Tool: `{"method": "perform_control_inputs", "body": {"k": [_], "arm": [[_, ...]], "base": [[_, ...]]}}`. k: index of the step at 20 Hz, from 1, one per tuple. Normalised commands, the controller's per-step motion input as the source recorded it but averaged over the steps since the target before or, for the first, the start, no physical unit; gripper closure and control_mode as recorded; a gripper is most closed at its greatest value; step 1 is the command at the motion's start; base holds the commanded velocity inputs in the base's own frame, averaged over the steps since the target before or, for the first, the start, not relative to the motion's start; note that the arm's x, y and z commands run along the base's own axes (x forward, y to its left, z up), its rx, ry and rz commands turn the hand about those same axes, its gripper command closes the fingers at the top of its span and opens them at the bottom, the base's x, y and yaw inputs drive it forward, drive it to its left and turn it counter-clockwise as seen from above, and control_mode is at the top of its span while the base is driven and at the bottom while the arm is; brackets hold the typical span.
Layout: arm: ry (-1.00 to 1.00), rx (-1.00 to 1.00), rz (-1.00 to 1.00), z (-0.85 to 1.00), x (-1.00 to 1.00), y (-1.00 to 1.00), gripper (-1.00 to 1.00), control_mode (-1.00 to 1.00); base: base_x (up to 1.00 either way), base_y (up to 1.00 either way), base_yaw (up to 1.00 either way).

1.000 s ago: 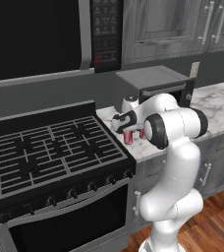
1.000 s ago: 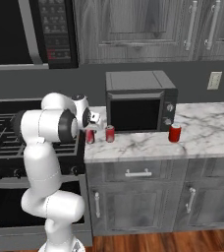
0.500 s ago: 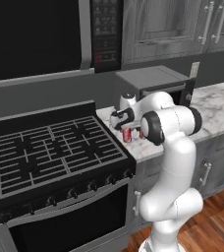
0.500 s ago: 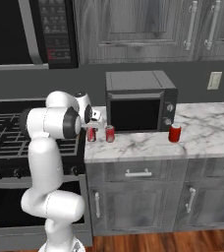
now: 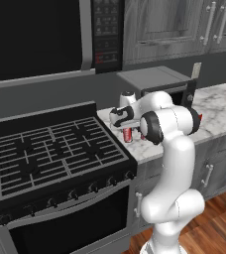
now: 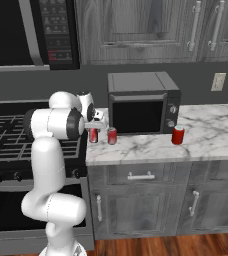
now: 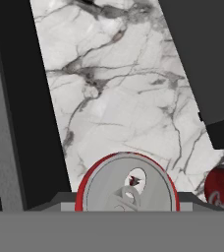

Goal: Four empty soda cans are scattered around the kitchen. Gather all the cans and cluster them next to the stove for recycling.

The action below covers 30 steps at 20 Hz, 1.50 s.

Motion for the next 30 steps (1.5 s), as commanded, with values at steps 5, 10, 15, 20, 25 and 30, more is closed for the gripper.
{"method": "perform_control_inputs", "body": {"k": [5, 10, 15, 20, 25, 30], "arm": [[0.05, 0.00, 0.00, -0.34, 0.00, -0.02, 1.00, -1.00], [0.07, 0.00, 0.00, -0.37, -0.01, -0.02, -1.00, -1.00], [0.10, 0.00, 0.00, -0.37, -0.08, -0.04, -1.00, -1.00], [0.12, 0.00, -0.01, -0.38, -0.08, -0.02, -1.00, -1.00], [0.08, 0.00, -0.02, -0.37, -0.12, -0.02, -1.00, -1.00], [0.03, 0.00, -0.02, -0.35, -0.16, -0.01, -1.00, -1.00]], "base": [[0.00, 0.00, 0.00], [0.00, 0.00, 0.00], [0.00, 0.00, 0.00], [0.00, 0.00, 0.00], [0.00, 0.00, 0.00], [0.00, 0.00, 0.00]]}}
